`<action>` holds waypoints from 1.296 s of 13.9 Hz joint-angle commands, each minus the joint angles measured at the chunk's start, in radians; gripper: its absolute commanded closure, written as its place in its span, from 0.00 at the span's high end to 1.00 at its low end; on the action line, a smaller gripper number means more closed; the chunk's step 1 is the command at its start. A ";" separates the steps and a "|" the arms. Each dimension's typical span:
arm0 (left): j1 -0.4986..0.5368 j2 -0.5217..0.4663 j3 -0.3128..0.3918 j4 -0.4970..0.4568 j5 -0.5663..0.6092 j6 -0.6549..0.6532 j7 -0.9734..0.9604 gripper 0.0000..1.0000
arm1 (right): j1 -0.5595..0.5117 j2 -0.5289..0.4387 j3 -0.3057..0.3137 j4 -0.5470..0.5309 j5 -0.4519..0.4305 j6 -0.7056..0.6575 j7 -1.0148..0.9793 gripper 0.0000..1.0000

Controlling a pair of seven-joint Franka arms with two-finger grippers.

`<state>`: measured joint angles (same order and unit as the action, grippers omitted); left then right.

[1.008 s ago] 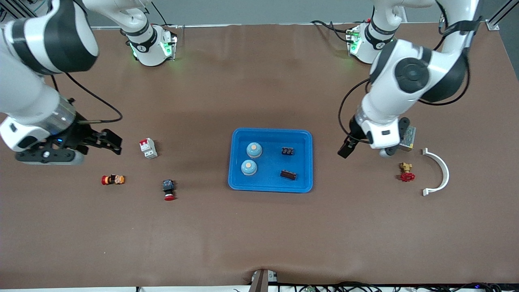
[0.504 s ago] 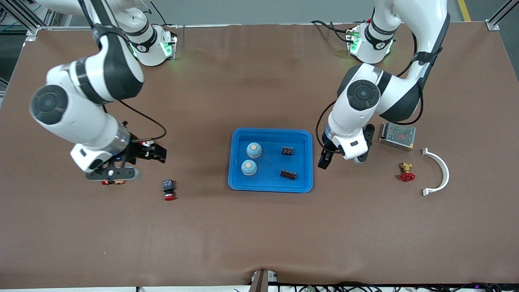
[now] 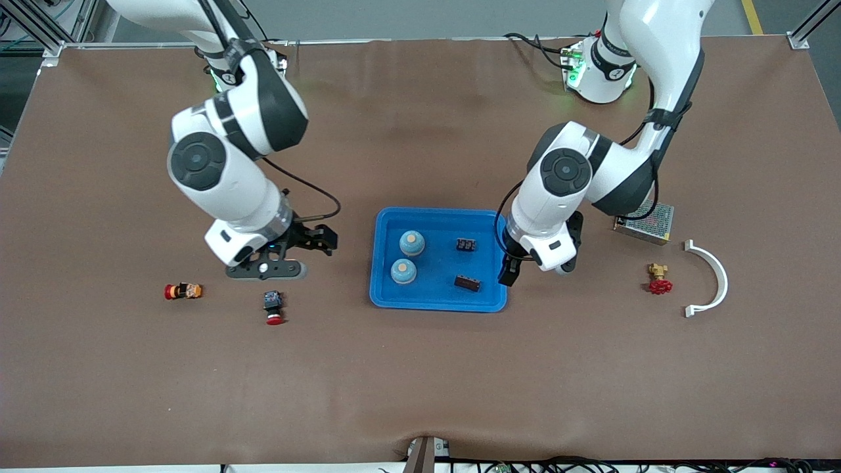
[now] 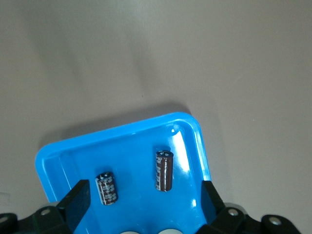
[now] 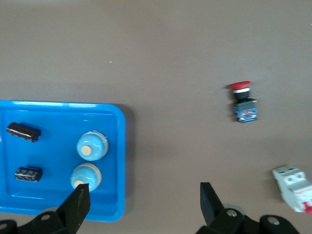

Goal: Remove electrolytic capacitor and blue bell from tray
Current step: 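Lower the left gripper to a capacitor while the right gripper reaches a bell, then close the left gripper on the capacitor while the right gripper grips the bell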

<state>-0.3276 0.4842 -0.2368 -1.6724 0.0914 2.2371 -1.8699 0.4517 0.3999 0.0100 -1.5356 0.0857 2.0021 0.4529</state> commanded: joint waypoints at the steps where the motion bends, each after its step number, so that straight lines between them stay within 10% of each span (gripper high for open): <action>1: -0.024 0.063 0.005 0.074 0.025 0.001 -0.067 1.00 | 0.033 0.065 -0.009 0.029 0.025 0.059 0.078 1.00; 18: -0.088 0.266 0.014 0.198 0.110 0.048 -0.181 1.00 | 0.147 0.356 -0.010 0.160 0.039 0.253 0.351 1.00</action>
<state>-0.3878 0.7127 -0.2338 -1.5179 0.1744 2.2870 -2.0239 0.5886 0.7304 0.0096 -1.4084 0.1197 2.2572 0.7940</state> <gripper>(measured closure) 0.000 0.000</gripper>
